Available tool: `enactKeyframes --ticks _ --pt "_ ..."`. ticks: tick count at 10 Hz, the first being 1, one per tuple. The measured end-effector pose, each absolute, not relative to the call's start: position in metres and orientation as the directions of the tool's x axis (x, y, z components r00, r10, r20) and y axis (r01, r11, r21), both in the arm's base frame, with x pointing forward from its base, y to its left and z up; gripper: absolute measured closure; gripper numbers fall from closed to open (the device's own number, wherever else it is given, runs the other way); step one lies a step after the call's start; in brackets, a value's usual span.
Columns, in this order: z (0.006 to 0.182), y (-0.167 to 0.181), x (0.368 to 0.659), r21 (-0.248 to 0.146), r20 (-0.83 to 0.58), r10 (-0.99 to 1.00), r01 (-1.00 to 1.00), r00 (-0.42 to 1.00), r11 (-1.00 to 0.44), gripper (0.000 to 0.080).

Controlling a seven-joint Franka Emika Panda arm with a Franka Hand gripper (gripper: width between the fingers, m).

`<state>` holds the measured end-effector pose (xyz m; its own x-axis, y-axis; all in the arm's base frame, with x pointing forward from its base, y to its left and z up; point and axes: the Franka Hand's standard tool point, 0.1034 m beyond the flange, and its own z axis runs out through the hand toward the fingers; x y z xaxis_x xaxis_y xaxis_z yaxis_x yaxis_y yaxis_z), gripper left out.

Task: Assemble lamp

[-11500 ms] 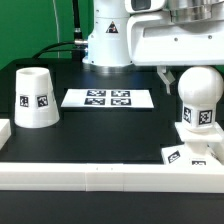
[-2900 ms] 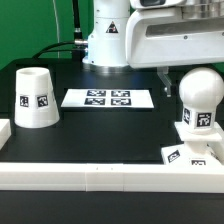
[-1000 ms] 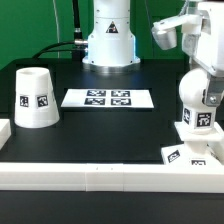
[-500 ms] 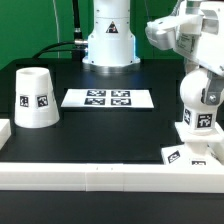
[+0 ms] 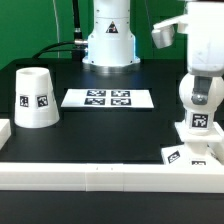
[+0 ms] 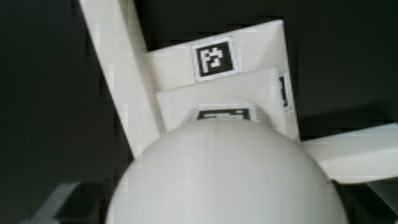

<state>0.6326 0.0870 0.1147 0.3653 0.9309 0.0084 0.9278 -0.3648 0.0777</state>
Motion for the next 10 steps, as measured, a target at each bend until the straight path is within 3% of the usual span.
enactKeyframes --ticks 4,10 --pt "0.1151 0.0878 0.6331 0.071 0.038 0.741 0.738 0.671 -0.671 0.022" --pt "0.1163 0.0847 0.6341 0.04 0.068 0.393 0.391 0.917 -0.919 0.022"
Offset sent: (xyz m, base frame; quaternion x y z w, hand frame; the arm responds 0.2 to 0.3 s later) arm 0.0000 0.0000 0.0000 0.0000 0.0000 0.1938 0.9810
